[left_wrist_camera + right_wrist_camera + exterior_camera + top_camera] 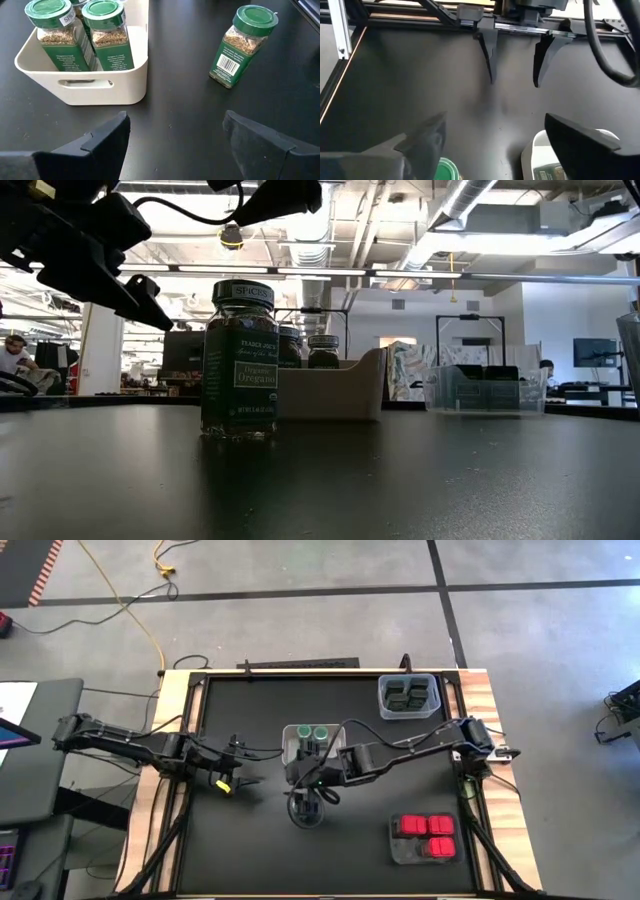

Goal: Sort spices by type
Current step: Put the green seasoning bottle into the white bin

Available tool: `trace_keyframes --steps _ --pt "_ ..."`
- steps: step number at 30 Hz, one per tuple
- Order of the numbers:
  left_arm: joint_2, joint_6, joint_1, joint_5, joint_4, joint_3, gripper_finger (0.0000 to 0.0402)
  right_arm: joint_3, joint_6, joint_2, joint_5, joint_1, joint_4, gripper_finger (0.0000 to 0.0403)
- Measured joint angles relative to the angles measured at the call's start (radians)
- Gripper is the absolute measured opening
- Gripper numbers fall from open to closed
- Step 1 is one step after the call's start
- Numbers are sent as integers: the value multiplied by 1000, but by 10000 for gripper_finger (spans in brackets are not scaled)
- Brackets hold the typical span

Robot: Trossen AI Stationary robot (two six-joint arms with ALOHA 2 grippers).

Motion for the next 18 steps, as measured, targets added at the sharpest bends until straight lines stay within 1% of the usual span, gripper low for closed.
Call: trace_keyframes --steps 3,7,15,17,18 --pt "0 0 0 0 0 0 306 0 -3 0 2 0 6 376" --pt "0 0 0 0 0 0 306 0 20 0 3 0 7 391" --pt "0 0 0 0 0 0 306 0 81 0 2 -19 4 394" --pt "0 2 0 0 0 0 306 0 54 0 -9 -25 1 392" --pt "1 5 0 0 0 0 306 0 28 0 -38 -27 -2 391"
